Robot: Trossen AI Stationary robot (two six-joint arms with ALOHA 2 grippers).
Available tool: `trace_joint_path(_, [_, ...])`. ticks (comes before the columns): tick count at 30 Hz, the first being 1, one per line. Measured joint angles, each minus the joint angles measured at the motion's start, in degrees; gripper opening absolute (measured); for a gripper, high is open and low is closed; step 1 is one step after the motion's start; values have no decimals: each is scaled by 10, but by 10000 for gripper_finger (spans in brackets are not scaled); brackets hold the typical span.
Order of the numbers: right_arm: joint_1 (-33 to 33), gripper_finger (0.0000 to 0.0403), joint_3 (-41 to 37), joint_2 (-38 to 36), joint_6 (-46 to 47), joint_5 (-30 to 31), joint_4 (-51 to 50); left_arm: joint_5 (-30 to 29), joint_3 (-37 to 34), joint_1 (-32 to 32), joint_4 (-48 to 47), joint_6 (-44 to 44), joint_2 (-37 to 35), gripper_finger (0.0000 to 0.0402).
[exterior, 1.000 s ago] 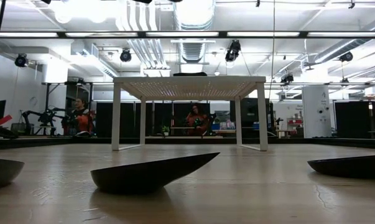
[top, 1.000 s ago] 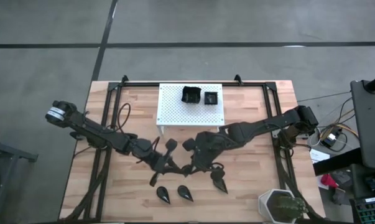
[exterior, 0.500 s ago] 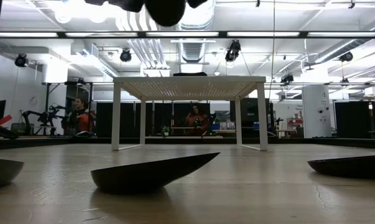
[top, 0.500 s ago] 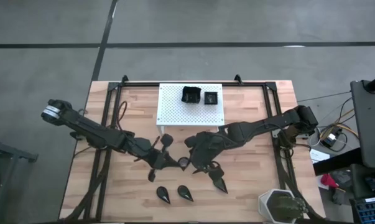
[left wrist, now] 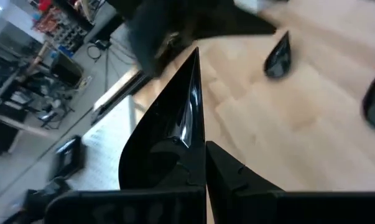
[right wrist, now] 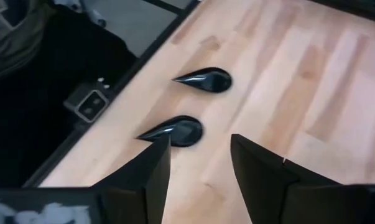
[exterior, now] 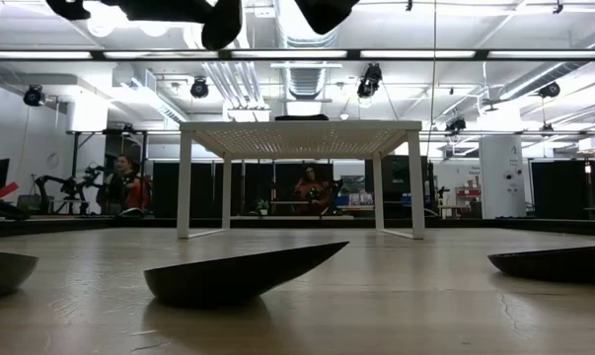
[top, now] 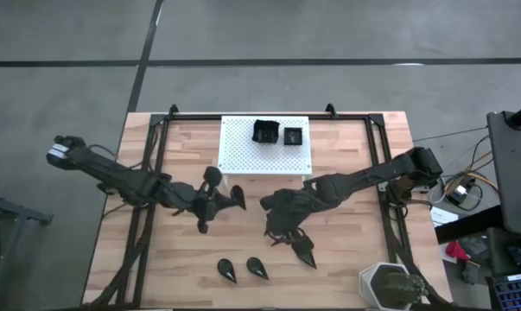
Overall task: Pick & Place Mini shaped plates
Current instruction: Put the drop shaped plate on the shelf
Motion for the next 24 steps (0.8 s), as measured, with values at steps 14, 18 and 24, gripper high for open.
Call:
trace_joint_path(14, [2, 116, -96, -4, -5, 0, 195, 51, 67, 126, -164, -30, 0, 0])
trace_joint_path(18, [2, 80, -128, -8, -9, 0, 251, 66, 88, 150, -195, -29, 0, 0])
trace_joint_path(24, [3, 14, -184, -20, -8, 1, 331, 85, 115, 169, -231, -27, 1, 0])
